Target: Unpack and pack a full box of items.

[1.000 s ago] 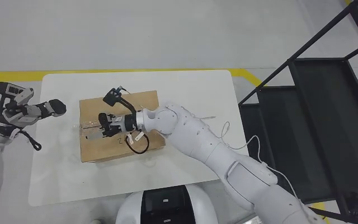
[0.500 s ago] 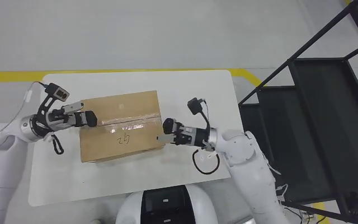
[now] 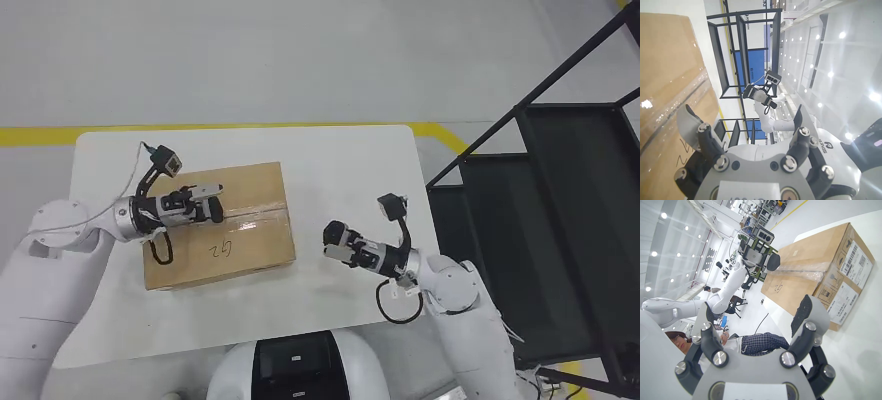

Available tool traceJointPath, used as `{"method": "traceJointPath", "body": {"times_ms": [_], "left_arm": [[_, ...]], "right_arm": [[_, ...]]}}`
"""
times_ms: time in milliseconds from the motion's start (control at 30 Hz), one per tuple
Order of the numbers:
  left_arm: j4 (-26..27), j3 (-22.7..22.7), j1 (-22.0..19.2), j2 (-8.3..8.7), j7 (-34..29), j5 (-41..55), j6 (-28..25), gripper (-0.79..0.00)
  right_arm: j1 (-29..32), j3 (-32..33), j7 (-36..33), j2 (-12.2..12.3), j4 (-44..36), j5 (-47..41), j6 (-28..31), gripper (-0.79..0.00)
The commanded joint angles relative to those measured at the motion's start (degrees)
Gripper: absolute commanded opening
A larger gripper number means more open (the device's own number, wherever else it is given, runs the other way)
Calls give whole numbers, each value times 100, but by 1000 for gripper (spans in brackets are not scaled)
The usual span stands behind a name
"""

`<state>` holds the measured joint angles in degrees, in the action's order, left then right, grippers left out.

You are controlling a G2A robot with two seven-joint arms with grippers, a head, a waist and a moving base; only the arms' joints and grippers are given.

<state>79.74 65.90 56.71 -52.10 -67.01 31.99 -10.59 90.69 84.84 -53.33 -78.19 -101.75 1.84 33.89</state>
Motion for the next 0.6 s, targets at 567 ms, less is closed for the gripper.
{"method": "traceJointPath", "body": {"times_ms": [567], "left_arm": [[-580,-359,-355,-150,217,-569,130,0]], "right_arm": [[-133,-161,160,187,446,-418,354,0]]}}
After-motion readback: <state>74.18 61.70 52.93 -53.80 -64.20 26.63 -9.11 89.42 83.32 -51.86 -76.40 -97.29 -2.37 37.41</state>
